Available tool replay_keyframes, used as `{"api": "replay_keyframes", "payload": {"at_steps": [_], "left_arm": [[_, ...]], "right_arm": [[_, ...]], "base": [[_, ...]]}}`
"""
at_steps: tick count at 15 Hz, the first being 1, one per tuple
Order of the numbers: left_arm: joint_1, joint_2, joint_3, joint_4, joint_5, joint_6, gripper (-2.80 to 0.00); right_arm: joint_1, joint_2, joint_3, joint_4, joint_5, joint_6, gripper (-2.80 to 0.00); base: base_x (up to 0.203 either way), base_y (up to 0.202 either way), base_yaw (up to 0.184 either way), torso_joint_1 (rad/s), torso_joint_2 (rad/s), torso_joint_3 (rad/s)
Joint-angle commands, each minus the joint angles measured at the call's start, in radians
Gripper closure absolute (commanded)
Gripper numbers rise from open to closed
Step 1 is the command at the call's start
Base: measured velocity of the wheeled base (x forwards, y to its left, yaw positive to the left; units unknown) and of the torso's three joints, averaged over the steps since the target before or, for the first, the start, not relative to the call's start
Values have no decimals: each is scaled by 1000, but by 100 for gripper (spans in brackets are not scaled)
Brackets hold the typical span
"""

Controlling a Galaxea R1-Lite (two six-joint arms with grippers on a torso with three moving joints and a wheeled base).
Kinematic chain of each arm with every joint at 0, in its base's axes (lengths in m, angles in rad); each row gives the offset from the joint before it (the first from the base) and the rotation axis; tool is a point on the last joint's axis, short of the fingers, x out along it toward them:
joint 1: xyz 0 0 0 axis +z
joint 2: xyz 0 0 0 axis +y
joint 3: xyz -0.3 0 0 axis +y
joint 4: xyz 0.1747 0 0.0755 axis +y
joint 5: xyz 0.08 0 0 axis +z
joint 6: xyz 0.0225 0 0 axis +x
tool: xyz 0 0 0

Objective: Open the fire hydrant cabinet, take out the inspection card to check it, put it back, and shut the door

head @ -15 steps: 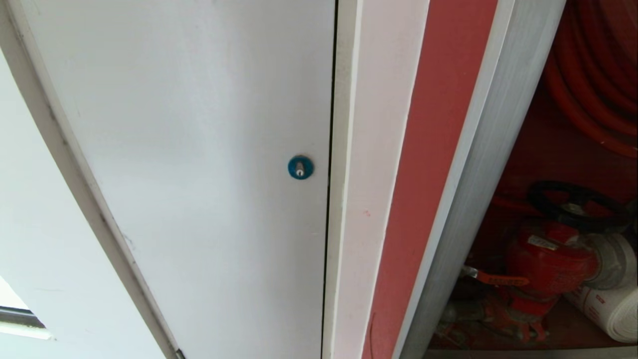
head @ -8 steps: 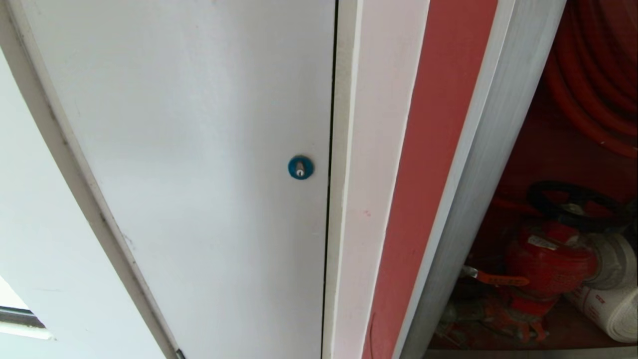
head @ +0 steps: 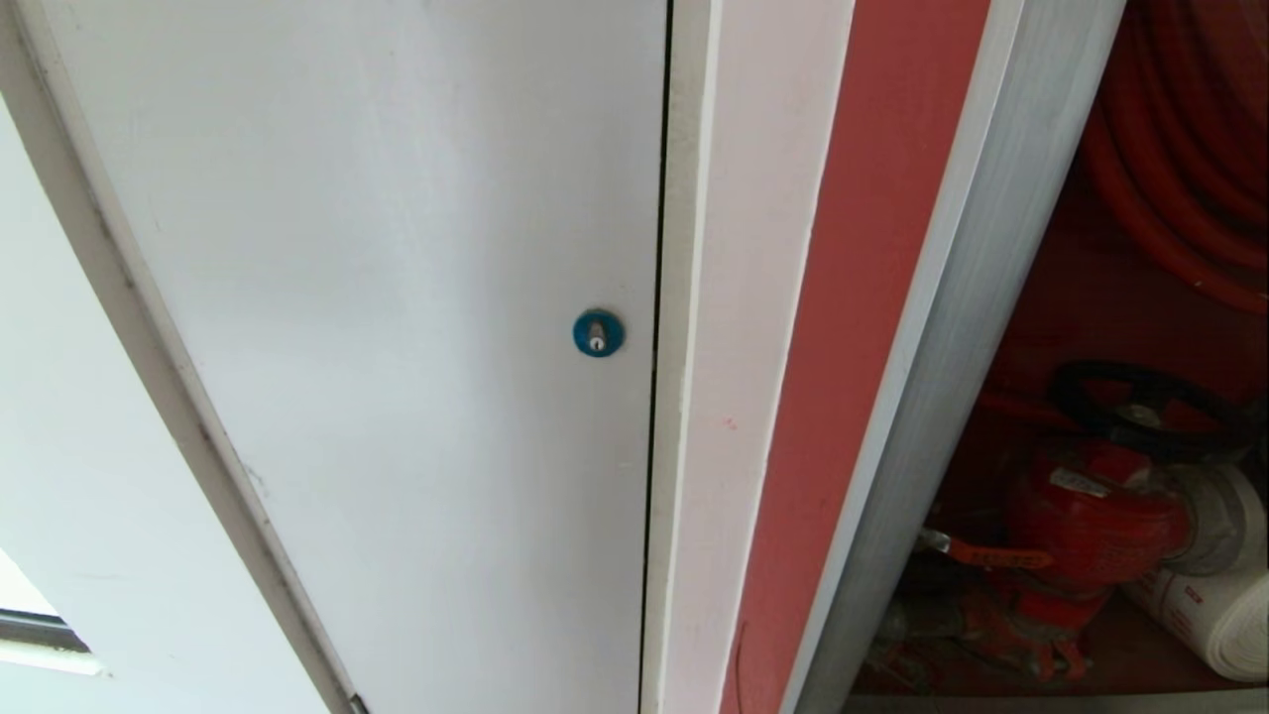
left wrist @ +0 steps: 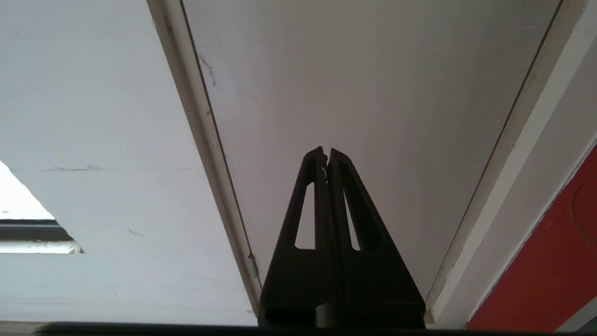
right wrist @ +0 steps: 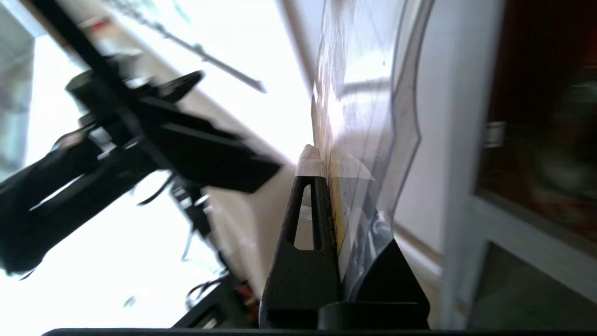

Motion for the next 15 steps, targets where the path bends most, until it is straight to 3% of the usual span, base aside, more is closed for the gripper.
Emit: {"api": "replay_keyframes", "payload": {"at_steps": [1, 5, 12, 15], "left_arm": [[0, 1, 11, 0, 0, 0, 0], [0, 1, 12, 0, 0, 0, 0], [0, 1, 12, 0, 0, 0, 0], [0, 1, 12, 0, 0, 0, 0]], "right_arm": [[10, 65, 2, -2, 93, 1, 0], [44, 225, 8, -107, 178, -8, 0], [218, 452, -1, -330, 181, -31, 0], [253, 516, -46, -353, 178, -40, 0]], "base": [[0, 0, 0, 0, 0, 0], [0, 0, 0, 0, 0, 0], [0, 0, 0, 0, 0, 0], [0, 0, 0, 0, 0, 0]]}}
